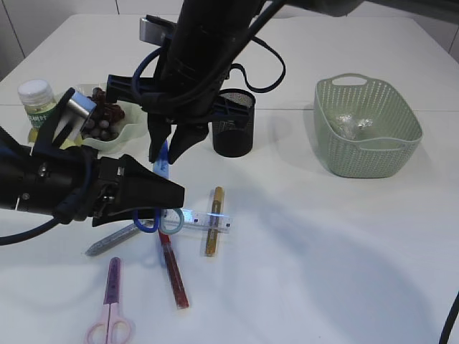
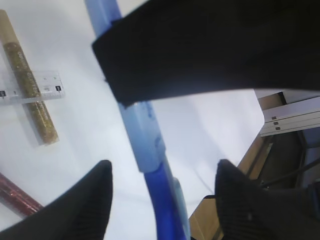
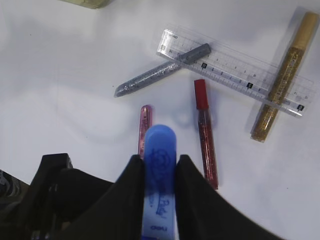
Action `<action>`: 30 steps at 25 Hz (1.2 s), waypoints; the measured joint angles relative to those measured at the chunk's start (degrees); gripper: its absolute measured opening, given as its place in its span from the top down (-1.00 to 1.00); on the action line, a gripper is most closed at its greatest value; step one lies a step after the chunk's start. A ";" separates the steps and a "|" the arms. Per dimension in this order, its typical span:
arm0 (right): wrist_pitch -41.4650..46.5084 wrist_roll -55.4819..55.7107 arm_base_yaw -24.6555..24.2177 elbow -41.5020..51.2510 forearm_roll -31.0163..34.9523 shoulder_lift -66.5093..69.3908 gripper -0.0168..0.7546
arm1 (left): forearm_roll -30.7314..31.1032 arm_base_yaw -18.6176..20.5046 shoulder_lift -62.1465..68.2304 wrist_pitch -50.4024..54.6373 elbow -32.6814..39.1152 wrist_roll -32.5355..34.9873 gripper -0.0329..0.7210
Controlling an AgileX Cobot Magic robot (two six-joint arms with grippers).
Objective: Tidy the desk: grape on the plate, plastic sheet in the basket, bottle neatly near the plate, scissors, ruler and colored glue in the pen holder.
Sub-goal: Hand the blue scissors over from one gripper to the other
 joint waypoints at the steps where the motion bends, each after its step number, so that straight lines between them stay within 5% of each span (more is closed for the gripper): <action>1: 0.00 -0.04 0.00 0.00 0.13 0.00 0.55 | -0.04 0.00 0.00 0.00 0.00 0.00 -0.33; 13: 0.09 -0.41 0.00 0.00 1.88 0.00 0.55 | -0.13 0.00 0.09 0.14 0.00 0.23 -0.08; 22: 0.09 -0.41 0.00 0.00 2.76 0.00 0.55 | -0.13 0.00 0.09 0.14 0.00 0.34 0.52; 30: 0.65 -0.89 -0.02 -0.38 2.84 -0.52 0.55 | -0.13 0.00 0.26 -1.43 0.11 -0.01 0.80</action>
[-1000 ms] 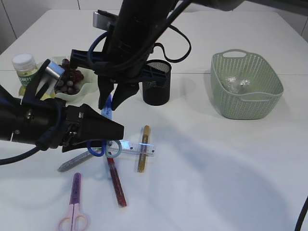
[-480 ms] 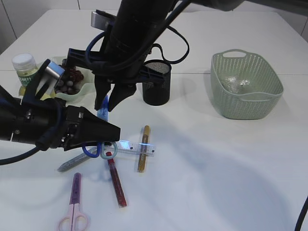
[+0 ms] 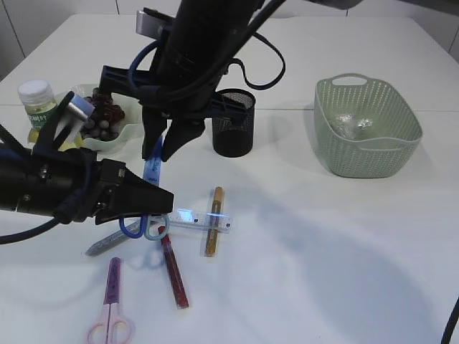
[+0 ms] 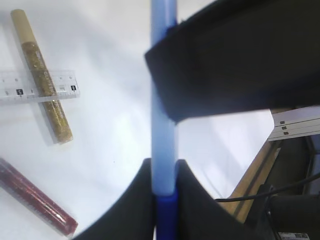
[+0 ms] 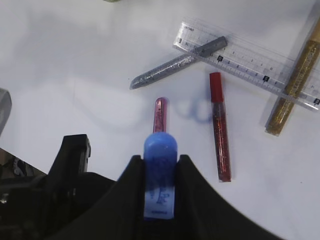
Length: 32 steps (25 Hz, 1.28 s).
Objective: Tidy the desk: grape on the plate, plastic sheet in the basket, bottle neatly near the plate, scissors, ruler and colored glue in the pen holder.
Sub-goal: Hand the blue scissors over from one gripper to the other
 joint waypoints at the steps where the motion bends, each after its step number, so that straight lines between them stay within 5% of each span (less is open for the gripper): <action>1: 0.11 -0.14 0.00 0.00 0.00 0.00 0.55 | 0.00 0.00 0.00 -0.05 0.00 0.00 0.81; 22: 0.11 -1.61 -0.10 -0.12 -1.18 0.00 0.55 | 0.00 0.00 0.00 -0.05 0.08 -0.12 0.81; 32: -0.25 -2.57 -0.10 -0.12 -2.52 0.00 0.34 | -0.71 0.00 0.09 3.13 0.08 0.32 0.81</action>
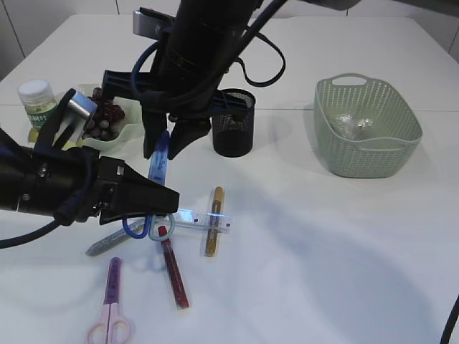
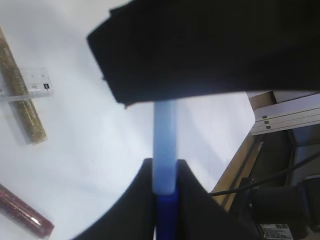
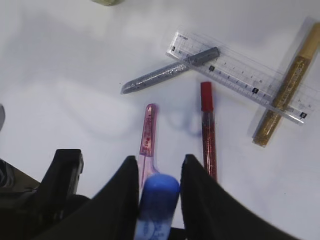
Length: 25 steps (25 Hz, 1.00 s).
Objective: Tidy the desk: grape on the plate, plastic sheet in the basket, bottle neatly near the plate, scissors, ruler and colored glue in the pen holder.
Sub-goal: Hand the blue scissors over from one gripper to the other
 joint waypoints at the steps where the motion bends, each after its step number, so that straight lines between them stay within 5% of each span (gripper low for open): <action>1: 0.00 -0.11 0.00 0.00 0.00 0.00 0.33 | -0.04 0.00 0.00 0.00 0.00 0.13 0.81; 25: -4.69 -0.22 0.00 0.00 -4.77 0.00 0.33 | 2.54 0.00 0.00 -1.75 0.00 -5.88 0.81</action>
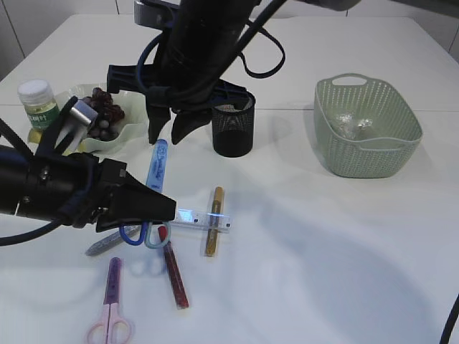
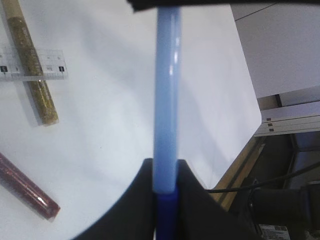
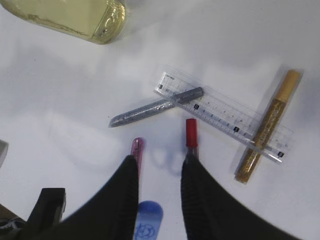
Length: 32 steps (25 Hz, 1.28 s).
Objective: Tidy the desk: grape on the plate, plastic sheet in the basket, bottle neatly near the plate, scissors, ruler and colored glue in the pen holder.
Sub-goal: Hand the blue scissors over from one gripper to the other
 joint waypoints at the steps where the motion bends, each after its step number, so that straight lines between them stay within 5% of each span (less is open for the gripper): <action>1: -0.26 0.00 0.00 0.00 -0.36 0.00 0.33 | 0.39 0.00 0.00 0.00 0.00 -0.38 0.82; 21: 4.84 -1.75 -3.70 -6.75 -19.05 0.00 0.33 | 3.67 0.00 0.00 9.93 -0.33 -14.50 0.82; 32: 4.84 -11.45 -3.70 -6.75 -25.29 0.00 0.33 | 14.59 0.11 0.00 17.68 -6.80 -27.66 0.81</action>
